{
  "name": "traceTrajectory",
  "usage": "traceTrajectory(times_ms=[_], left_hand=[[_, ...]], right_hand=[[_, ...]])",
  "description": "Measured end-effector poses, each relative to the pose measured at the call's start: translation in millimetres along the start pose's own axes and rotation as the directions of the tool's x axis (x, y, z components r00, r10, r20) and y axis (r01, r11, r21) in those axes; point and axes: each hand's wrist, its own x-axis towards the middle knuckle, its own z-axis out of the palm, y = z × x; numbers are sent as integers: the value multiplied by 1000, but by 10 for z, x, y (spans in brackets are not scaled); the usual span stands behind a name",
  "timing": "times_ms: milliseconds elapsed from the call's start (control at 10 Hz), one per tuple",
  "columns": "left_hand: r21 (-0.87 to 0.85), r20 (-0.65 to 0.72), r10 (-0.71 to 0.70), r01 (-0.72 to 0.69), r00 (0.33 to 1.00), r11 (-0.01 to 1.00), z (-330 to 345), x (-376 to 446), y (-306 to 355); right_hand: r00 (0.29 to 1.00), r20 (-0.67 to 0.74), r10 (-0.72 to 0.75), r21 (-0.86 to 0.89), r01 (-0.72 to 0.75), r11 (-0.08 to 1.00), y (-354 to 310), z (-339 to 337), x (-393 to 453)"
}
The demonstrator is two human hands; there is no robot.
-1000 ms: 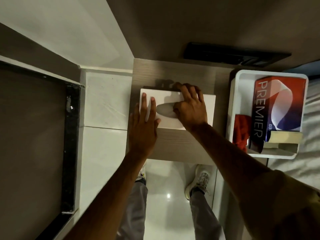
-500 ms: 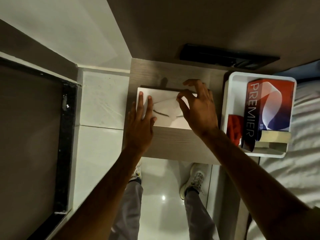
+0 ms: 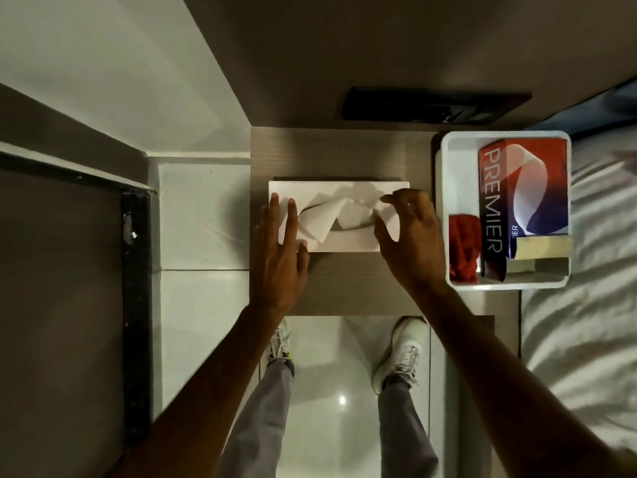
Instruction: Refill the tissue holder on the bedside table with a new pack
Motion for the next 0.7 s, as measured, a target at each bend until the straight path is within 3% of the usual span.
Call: traceTrajectory(times_ms=[100,200,300,400,500,700], left_hand=[[27,4,29,-29,1000,999,11,-47,-40],[108,19,40,-42,999,993,52,-73,-56],[105,-91,41,-32,995,994,46,-144,-5],[138,-208,146,-118,967,983,99,-317,116],[258,-85,248,-219,965,941,141,-392,269],[361,108,83,-117,991,925,93,-132,449]], right_hand=[[989,16,146,31,-147,989,107,72,-165],[991,24,134,25,-135,991,189,173,-289],[991,13,132,45,-132,990,213,228,-340],[995,6,99,75,-100,992,246,241,-373],[997,-4,76,77,-76,994,284,182,-452],[999,-43,-6,149,13,989,410,-131,-758]])
